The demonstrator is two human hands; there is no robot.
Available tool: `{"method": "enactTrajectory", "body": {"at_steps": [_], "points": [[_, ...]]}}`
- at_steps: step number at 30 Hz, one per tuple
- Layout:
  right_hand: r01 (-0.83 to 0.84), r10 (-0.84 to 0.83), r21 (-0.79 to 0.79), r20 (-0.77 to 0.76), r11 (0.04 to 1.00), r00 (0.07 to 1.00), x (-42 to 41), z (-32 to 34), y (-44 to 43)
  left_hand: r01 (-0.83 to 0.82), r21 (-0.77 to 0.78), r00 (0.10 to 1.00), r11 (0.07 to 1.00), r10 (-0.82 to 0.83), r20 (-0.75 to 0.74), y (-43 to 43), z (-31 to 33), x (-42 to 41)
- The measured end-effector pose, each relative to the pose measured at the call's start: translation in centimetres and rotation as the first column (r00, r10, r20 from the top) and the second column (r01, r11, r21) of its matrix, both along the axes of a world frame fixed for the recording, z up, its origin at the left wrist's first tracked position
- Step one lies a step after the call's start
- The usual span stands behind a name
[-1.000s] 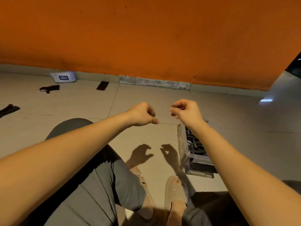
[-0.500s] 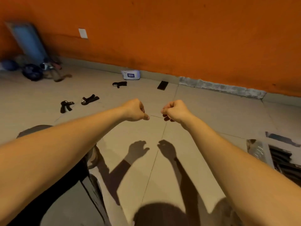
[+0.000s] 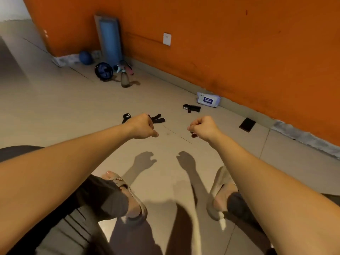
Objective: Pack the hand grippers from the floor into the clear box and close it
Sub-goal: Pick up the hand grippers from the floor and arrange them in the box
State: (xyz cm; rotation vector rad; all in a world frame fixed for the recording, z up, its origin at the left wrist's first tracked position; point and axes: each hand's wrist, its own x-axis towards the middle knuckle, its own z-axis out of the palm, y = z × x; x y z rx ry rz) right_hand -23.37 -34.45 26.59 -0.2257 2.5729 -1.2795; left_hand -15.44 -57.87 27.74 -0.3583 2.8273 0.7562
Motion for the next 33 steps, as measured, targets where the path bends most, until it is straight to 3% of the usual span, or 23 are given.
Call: {"method": "enactTrajectory", "body": {"at_steps": [10, 15, 24, 29, 33], "points": [[-0.029, 0.028, 0.007, 0.069, 1.000, 0.997, -17.3, -5.0, -10.4, -0.192, -0.152, 0.972, 0.970, 0.209, 0.104, -12.6, -4.1, -13.0], [-0.072, 0.059, 0.173, 0.080, 0.982, 0.995, -25.7, -9.2, -14.6, -0.354, -0.025, 0.931, 0.935, 0.355, 0.085, -16.8, -10.5, -19.7], [-0.166, 0.118, 0.370, 0.150, 0.914, 0.982, -39.1, -19.2, -18.2, -0.546, 0.004, 0.821, 0.838, 0.535, 0.200, -22.6, -22.0, -29.7], [-0.449, 0.391, 0.404, 0.220, 0.797, 0.894, -41.0, -25.8, -21.7, -0.636, -0.129, 0.732, 0.761, 0.648, 0.211, -24.1, -28.7, -32.0], [-0.619, 0.638, 0.538, 0.183, 0.572, 0.748, -41.7, -29.5, -25.4, -0.691, -0.171, 0.683, 0.703, 0.711, 0.166, -24.5, -31.6, -32.5]]}}
